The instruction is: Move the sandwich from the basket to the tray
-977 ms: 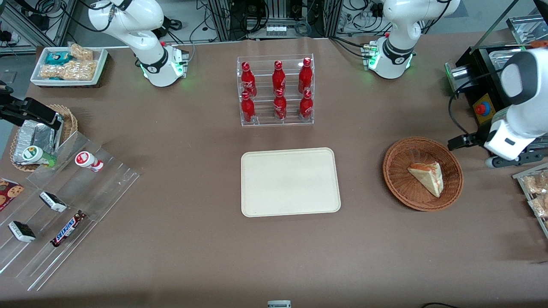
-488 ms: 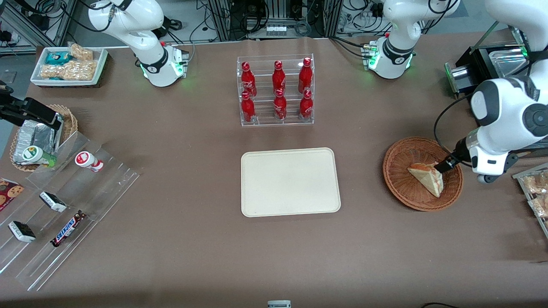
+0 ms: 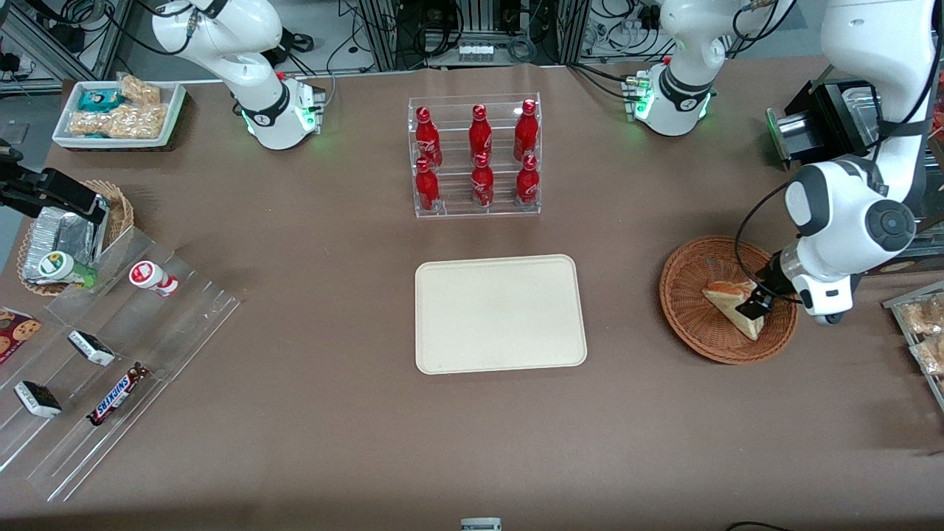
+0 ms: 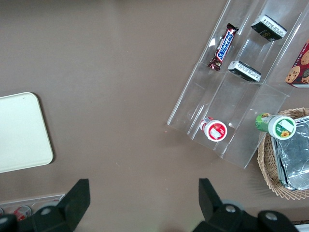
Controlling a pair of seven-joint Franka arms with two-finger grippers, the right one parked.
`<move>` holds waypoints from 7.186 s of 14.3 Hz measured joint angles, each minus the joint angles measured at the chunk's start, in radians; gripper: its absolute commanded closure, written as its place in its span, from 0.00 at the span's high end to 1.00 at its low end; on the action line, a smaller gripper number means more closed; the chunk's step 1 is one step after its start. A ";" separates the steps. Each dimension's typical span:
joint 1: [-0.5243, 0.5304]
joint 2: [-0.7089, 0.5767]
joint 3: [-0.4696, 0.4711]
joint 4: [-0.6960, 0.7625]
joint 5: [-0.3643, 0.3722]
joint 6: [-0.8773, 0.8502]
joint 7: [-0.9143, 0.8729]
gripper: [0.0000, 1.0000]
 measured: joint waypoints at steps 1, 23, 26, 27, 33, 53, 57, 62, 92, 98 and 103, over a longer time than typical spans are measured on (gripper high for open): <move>0.000 0.013 0.000 0.000 0.000 0.001 -0.002 0.90; -0.469 0.161 -0.024 0.366 -0.001 -0.206 0.025 0.08; -0.585 0.277 -0.024 0.496 -0.001 -0.197 0.024 0.08; -0.615 0.308 -0.024 0.522 -0.001 -0.183 0.024 0.08; -0.719 0.397 -0.023 0.553 -0.001 -0.021 -0.002 0.08; -0.745 0.298 -0.006 0.631 0.000 -0.181 -0.110 1.00; -0.661 0.166 0.009 0.629 0.002 -0.398 -0.080 1.00; -0.476 0.065 0.015 0.530 0.003 -0.457 0.142 1.00; 0.029 -0.267 -0.126 0.567 0.026 -0.807 0.836 1.00; 0.029 -0.266 -0.136 0.568 0.027 -0.818 0.836 1.00; 0.029 -0.264 -0.136 0.568 0.027 -0.818 0.836 1.00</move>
